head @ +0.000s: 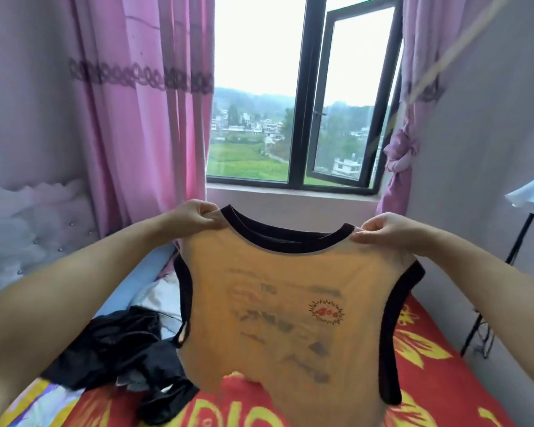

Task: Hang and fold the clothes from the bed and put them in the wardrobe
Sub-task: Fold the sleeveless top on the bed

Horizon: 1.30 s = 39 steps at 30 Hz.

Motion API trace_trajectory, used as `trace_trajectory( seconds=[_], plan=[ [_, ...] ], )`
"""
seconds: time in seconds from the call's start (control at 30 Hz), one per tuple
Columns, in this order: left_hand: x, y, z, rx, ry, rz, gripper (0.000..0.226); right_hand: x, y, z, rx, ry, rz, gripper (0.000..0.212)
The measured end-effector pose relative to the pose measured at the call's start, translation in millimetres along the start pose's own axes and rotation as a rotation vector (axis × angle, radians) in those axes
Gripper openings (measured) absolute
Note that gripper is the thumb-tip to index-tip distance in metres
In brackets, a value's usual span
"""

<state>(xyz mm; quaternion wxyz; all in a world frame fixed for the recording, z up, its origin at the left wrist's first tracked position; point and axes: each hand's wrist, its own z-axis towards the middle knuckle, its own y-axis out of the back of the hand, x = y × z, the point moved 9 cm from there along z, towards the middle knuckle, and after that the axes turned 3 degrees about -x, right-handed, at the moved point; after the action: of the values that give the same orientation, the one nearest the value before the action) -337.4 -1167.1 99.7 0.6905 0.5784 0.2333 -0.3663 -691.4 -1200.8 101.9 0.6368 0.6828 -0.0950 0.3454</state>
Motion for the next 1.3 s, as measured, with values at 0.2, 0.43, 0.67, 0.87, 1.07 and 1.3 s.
trace_trajectory(
  seconds=[0.2,0.43,0.67,0.87,1.07,1.3],
  plan=[
    [-9,1,1,0.033,0.108,-0.233,0.029,8,12,-3,-0.041,0.005,0.332,0.024],
    [-27,-22,5,-0.021,0.279,-0.346,0.019,35,5,15,-0.232,-0.034,0.306,0.021],
    [-68,-101,-8,0.130,0.395,-0.691,0.021,114,-56,24,-0.240,0.093,0.049,0.035],
    [-79,-97,-17,0.081,0.373,-0.788,0.025,140,-74,7,-0.123,0.276,0.216,0.033],
    [-87,-74,-18,0.102,0.230,-0.663,0.018,138,-83,3,-0.057,0.396,0.068,0.009],
    [-95,-64,-17,0.131,-0.171,0.397,0.067,135,-67,-8,0.040,0.380,0.374,0.028]
  ],
)
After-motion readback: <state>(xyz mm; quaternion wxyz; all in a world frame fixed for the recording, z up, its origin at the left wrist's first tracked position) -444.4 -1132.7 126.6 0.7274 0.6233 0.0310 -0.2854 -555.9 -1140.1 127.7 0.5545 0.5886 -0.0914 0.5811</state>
